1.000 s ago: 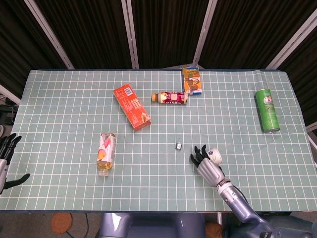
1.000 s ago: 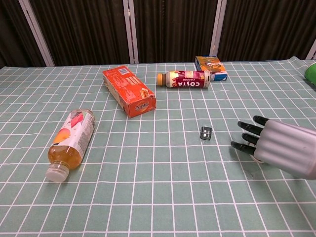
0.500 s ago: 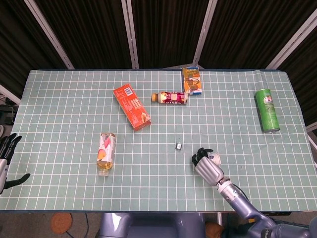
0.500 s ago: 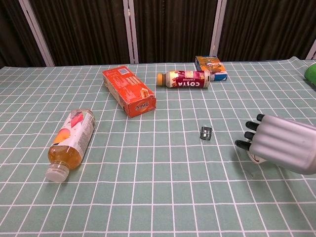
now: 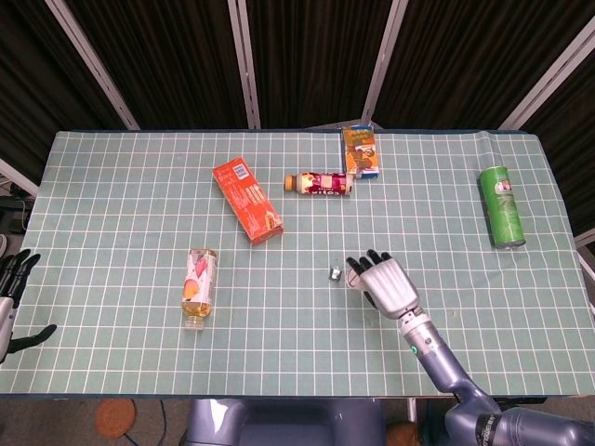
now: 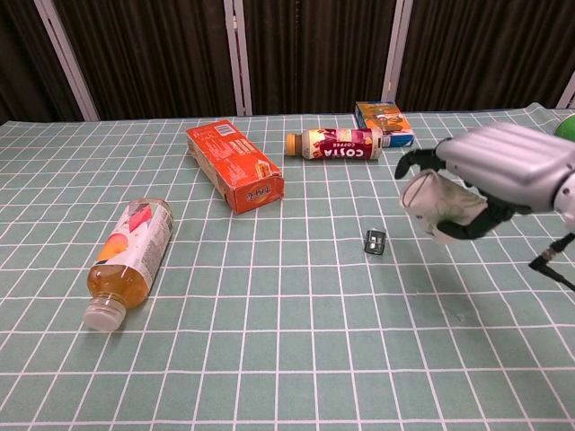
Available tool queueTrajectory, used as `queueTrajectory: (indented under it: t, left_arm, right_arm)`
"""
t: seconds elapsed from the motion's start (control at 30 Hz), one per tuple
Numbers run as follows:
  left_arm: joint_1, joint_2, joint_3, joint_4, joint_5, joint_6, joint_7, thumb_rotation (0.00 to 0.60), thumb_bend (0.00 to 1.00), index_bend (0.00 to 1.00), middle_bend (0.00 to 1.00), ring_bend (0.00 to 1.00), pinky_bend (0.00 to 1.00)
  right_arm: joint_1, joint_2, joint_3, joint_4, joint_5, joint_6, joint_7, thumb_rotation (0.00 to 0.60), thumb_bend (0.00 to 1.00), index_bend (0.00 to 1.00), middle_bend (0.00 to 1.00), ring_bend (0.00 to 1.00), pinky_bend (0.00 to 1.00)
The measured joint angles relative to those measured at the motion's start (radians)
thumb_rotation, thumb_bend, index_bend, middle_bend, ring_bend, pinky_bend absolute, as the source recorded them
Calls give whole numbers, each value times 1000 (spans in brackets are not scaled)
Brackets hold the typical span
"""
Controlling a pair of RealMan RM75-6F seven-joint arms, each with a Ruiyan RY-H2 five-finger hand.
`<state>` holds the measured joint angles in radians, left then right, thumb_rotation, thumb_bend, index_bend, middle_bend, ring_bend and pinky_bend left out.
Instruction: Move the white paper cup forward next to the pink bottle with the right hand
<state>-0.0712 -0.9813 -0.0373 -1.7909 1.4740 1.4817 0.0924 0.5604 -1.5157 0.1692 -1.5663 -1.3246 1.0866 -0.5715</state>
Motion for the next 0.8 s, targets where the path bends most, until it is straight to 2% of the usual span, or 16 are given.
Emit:
queueTrajectory:
  t: [0.13, 0.27, 0.43, 0.8]
  left_arm:
    - [-3, 1, -3, 4, -9, -7, -5, 600, 0, 0, 0, 0, 0]
    - [-9, -1, -9, 10, -26, -20, -5, 600, 0, 0, 0, 0, 0]
    - [-13, -4, -10, 12, -36, -30, -2, 600, 0, 0, 0, 0, 0]
    - [-15, -1, -12, 13, -44, -33, -9, 600, 0, 0, 0, 0, 0]
  right_arm:
    - [27, -32, 99, -6, 125, -30, 133, 600, 304, 231, 399, 242, 432]
    - [65, -102, 143, 29, 212, -62, 199, 600, 306, 230, 394, 223, 379]
    - [110, -172, 159, 73, 264, -83, 224, 600, 305, 230, 380, 208, 353]
    - [150, -247, 150, 168, 268, -63, 227, 600, 306, 231, 367, 202, 334]
